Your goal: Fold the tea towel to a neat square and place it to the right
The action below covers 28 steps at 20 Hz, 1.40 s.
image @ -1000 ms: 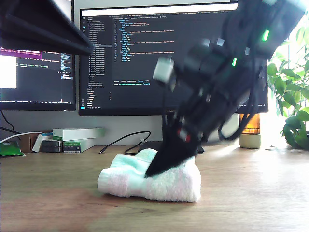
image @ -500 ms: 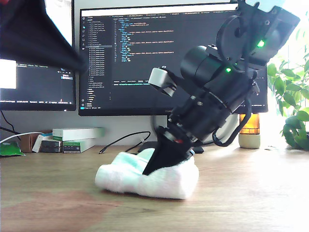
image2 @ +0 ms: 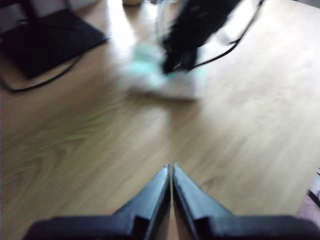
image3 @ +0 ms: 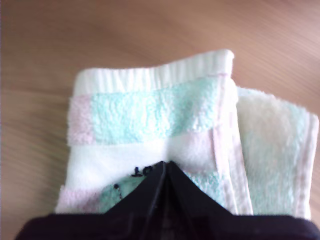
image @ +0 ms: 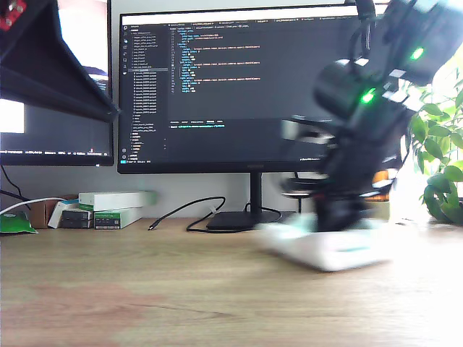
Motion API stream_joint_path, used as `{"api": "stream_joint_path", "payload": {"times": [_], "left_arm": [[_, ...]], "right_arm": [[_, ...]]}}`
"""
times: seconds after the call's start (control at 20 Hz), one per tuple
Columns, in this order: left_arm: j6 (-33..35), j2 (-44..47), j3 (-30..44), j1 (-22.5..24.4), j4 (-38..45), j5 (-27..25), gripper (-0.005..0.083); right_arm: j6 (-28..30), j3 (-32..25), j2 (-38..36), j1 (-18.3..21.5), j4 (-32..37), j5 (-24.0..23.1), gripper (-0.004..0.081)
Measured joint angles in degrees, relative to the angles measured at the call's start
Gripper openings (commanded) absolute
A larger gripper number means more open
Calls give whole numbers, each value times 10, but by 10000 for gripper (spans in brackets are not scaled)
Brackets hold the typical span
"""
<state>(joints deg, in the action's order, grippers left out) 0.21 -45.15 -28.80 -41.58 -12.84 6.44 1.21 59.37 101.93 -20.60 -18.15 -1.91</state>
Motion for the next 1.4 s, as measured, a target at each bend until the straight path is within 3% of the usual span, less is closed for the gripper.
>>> {"api": "stream_joint_path", "payload": {"times": [0.2,0.4,0.6,0.75,1.15,1.4], "left_arm": [[0,0,0,16,0,-1,-24],[8,0,0,27,0,-1,-24],[15,0,0,37,5,-1,-24],[15,0,0,38,7,-1,-24],[15,0,0,38,12,-1,-24],[15,0,0,38,23,5,-24]], "right_arm": [[-35,-60,-64,44,-41,-55,-11],[-48,-142,-149,92,-70,-62,-11],[-86,-209,-224,97,-89,-63,-11],[-108,-219,-257,96,-151,-63,-11],[-103,-250,-307,92,-122,-60,-11],[-102,-220,-368,92,-142,-54,-11]]}}
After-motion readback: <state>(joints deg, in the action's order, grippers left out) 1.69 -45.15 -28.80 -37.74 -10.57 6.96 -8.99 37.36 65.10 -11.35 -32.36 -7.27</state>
